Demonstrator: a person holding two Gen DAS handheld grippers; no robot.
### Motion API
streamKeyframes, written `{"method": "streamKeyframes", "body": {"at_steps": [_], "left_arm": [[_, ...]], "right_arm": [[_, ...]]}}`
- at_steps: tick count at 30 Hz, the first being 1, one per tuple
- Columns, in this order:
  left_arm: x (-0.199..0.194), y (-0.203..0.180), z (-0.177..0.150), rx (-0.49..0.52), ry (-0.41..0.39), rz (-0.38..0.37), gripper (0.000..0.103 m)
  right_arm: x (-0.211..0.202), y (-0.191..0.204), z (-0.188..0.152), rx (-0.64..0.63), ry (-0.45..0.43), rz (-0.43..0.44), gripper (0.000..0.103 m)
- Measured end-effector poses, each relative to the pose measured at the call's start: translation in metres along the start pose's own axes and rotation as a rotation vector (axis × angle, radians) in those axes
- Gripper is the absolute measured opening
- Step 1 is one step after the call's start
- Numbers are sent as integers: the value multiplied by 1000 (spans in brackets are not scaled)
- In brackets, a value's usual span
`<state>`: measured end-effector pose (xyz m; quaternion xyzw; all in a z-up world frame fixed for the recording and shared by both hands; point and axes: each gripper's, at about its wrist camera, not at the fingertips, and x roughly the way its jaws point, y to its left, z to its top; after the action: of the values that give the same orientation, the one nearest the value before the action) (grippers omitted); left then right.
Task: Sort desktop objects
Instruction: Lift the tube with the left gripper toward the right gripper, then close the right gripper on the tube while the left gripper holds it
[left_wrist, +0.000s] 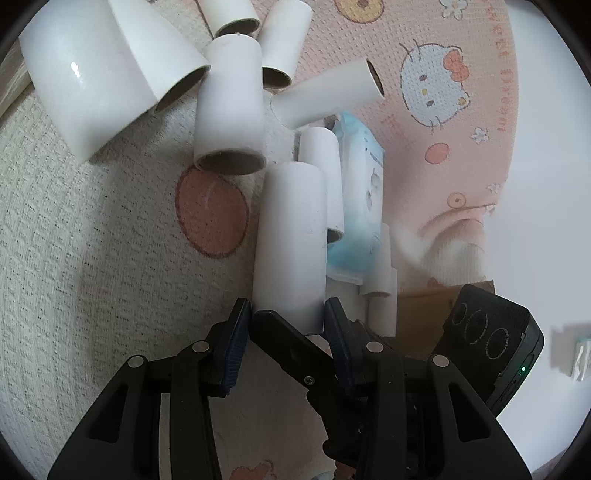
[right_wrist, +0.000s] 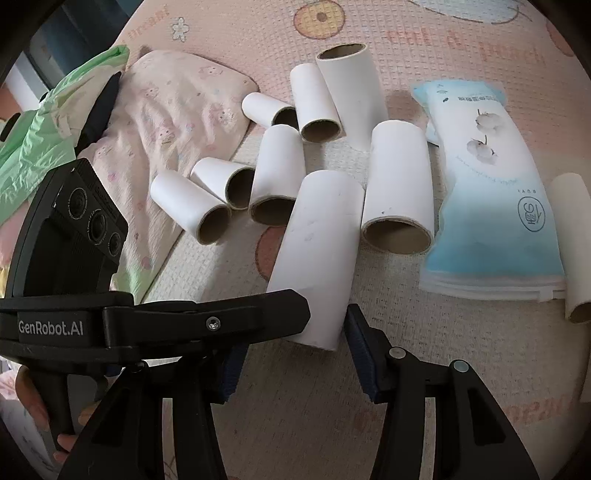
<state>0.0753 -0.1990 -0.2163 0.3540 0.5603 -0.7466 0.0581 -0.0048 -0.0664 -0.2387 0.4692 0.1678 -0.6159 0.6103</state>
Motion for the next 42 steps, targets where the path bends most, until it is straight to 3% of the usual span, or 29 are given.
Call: {"method": "streamKeyframes", "body": {"at_steps": [11, 16, 26, 30, 36, 42], "left_arm": [[6, -23, -2, 136, 28, 97, 48], [16, -25, 13, 124, 54, 101, 54], [20, -20, 24, 82, 17, 101, 48], [15, -33, 14, 166, 7, 118, 48], [3, -61, -5, 281, -2, 59, 48], [-3, -97, -23, 416, -38, 83, 48]], "right_arm": [[-5, -4, -13, -3, 21, 2, 44], [-10, -4, -18, -37, 23, -26, 43], [-18, -6, -19, -44, 30, -25, 44], [-25, -4, -18, -48, 15, -12, 44], [-35, -4, -17, -54, -3, -7, 44], [-60, 3, -19, -87, -37, -54, 44]]}}
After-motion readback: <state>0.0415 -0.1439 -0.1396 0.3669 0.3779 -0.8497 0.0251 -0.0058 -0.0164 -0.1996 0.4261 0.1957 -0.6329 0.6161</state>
